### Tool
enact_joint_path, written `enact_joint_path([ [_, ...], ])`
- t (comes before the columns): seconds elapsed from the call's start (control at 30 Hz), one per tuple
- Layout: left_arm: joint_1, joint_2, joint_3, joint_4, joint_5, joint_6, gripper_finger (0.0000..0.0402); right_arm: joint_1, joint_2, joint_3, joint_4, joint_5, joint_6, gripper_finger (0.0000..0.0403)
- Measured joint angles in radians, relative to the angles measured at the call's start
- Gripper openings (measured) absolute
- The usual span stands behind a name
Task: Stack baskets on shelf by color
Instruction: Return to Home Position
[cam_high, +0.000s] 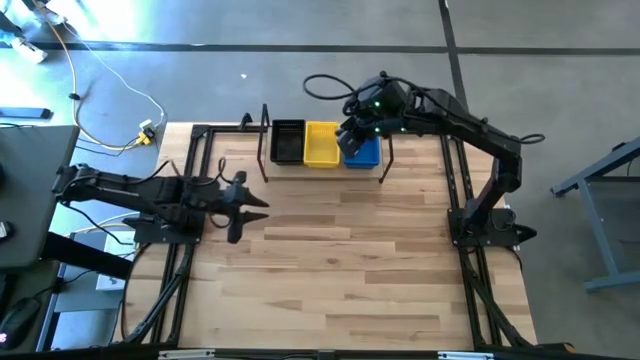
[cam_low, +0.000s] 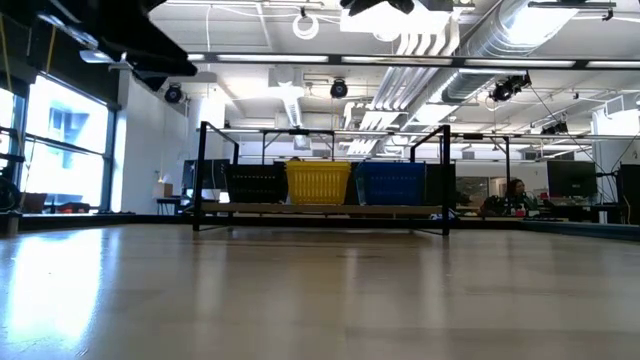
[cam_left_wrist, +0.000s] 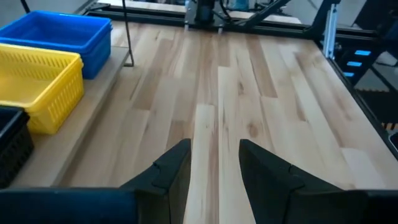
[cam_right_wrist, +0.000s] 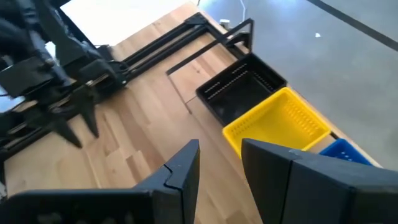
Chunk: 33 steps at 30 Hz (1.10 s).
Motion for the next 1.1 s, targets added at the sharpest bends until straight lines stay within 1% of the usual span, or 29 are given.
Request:
enact_joint_path([
  [0.3,-0.006,-0.219,-0.194,0.034,0.0,0.008,0.0125,0.052,0.0,0.0,0.007,0.002,0.053,0.0105],
  [0.5,-0.006,-0.331,-0.286,0.032,-0.004,0.016,0.0125,0.064,-0.008,0.0,0.006,0.003,0.046,0.0105],
  [0.6,-0.005,-0.37,-0.332,0.049,-0.009,0.019,0.0125,0.064,-0.038,0.0,0.006,0.004,0.043,0.0105],
  [0.77,0.012,-0.409,-0.387,0.069,-0.01,-0.01,0.0125,0.07,-0.119,0.0,-0.017,0.072,0.001,0.0105],
  [0.87,0.03,-0.425,-0.423,0.111,0.004,-0.026,0.0125,0.082,-0.172,0.0,-0.017,0.131,-0.031,0.0105],
  [1.1,0.092,-0.424,-0.463,0.139,0.012,-0.027,0.0125,0.136,-0.273,0.0,-0.059,0.244,-0.081,0.0105],
])
